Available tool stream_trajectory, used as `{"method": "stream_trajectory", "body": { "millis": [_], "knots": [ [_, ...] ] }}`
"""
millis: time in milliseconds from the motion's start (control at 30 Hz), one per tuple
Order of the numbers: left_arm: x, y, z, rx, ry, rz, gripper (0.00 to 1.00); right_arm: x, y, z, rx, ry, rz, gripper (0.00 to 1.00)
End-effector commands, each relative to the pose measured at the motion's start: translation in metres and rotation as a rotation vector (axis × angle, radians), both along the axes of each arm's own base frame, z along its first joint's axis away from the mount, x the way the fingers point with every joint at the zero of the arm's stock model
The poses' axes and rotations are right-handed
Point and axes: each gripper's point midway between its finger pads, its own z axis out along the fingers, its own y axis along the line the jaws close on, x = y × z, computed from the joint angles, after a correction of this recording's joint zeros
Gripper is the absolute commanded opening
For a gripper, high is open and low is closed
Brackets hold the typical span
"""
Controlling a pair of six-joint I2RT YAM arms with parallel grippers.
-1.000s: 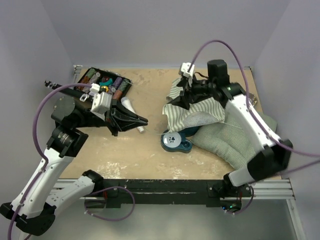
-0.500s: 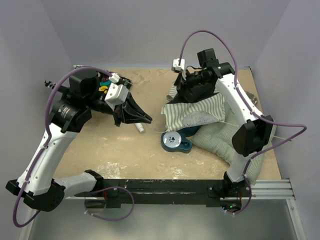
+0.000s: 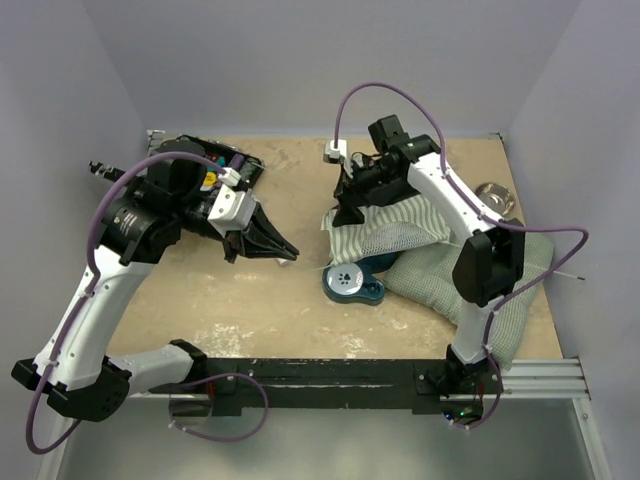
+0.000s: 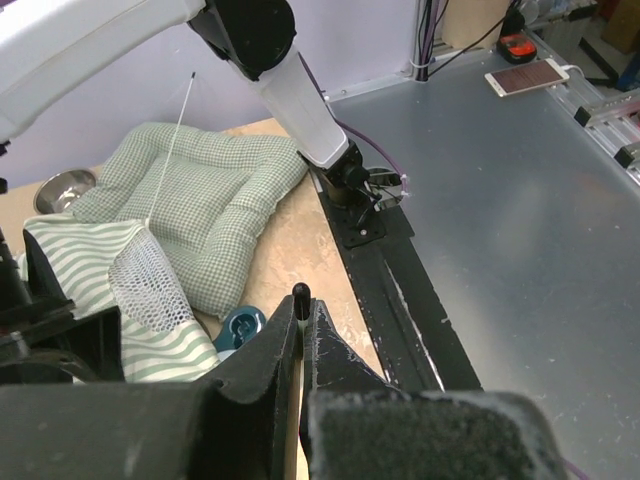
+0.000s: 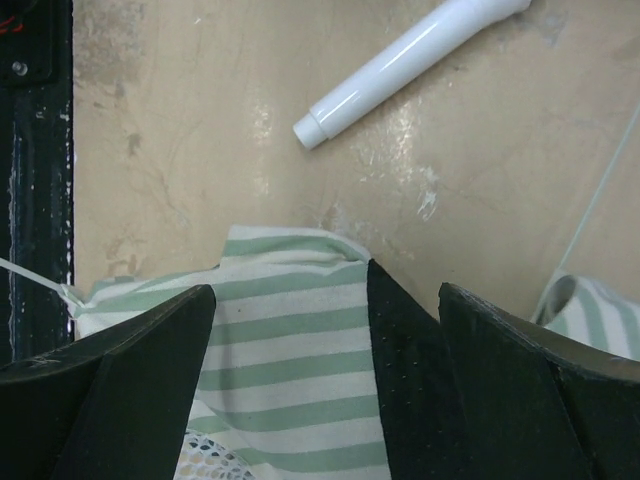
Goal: Set up the pet tent
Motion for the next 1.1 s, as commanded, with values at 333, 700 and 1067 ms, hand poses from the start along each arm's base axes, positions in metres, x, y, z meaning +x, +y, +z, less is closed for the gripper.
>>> {"method": "stream_trajectory", "body": {
  "millis": [333,700,1067],
  "knots": [
    [0.017,-0.004,-0.029,0.074,0.040,0.037,0.00,-0.004,0.002,-0.033,-0.052,0.104,-0.012,0.97],
    [0.017,-0.001,-0.040,0.115,0.042,0.044,0.00,0.029,-0.004,-0.050,-0.152,0.109,-0.133,0.98],
    [0.024,-0.001,-0.050,0.148,0.044,0.057,0.00,-0.015,-0.004,-0.065,-0.113,0.308,-0.113,0.50]
  ]
}}
